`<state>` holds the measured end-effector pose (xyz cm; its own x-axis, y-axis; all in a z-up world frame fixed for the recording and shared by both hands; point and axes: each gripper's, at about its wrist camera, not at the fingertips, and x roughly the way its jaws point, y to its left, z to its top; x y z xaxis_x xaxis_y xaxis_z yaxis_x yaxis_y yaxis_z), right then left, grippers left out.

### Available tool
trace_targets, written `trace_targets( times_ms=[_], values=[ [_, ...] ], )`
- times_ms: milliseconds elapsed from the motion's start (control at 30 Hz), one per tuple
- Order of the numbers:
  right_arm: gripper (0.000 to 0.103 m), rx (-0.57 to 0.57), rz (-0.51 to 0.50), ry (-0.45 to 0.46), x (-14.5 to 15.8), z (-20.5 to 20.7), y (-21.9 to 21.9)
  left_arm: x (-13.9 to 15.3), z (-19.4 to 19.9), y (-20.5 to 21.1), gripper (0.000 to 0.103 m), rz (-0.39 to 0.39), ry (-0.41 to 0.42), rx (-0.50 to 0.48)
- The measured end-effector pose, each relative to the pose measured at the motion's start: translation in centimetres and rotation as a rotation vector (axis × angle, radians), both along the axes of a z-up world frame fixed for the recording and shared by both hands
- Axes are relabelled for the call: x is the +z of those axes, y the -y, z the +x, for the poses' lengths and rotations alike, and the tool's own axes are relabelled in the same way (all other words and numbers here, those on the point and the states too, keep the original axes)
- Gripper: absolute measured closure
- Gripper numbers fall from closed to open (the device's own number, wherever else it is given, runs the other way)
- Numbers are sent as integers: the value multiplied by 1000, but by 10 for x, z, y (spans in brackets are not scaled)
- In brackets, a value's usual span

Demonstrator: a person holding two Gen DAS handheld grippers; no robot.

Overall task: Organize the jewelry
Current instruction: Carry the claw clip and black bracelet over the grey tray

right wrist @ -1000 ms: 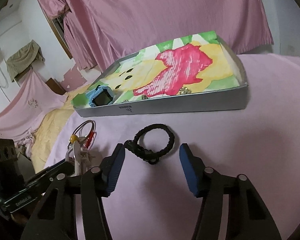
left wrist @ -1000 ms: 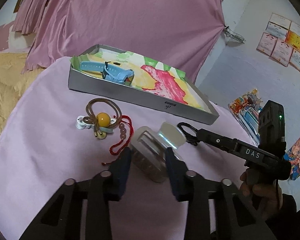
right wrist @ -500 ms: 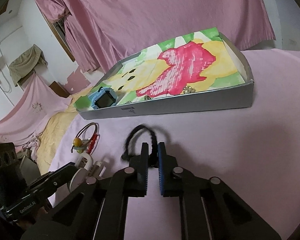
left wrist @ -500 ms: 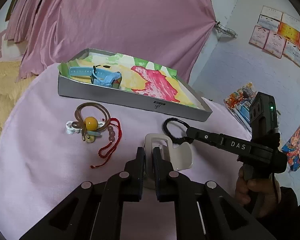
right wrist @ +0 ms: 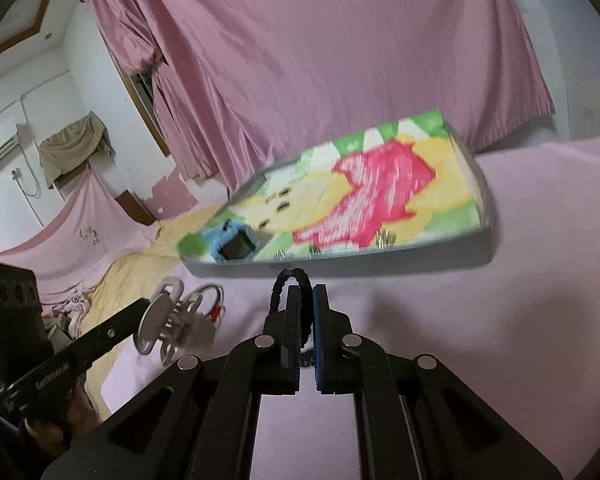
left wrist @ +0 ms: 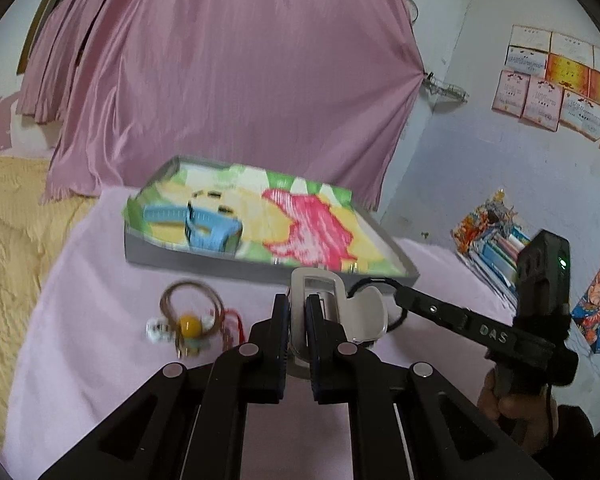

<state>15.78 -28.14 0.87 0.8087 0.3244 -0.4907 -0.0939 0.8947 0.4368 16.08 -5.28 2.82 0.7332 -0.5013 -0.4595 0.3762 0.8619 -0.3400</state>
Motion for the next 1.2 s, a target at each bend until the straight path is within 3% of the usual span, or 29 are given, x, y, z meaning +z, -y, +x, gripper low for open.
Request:
trace_targets(
  times_ms=[233,500,967,1200],
  values=[
    [98,-61,-38,82,23,8,18,20,29,13,95,-9,66,18],
    [98,-161,-127,88,28,29,29,25,71,37,95,-4,67,18],
    [98,-169,-86,-53,3,62,42,-11,117,65,95,70,-58,9],
    [98,-169,-82,-137,-9,77,41,-21,128,64,94,61,-133,-4]
  ],
)
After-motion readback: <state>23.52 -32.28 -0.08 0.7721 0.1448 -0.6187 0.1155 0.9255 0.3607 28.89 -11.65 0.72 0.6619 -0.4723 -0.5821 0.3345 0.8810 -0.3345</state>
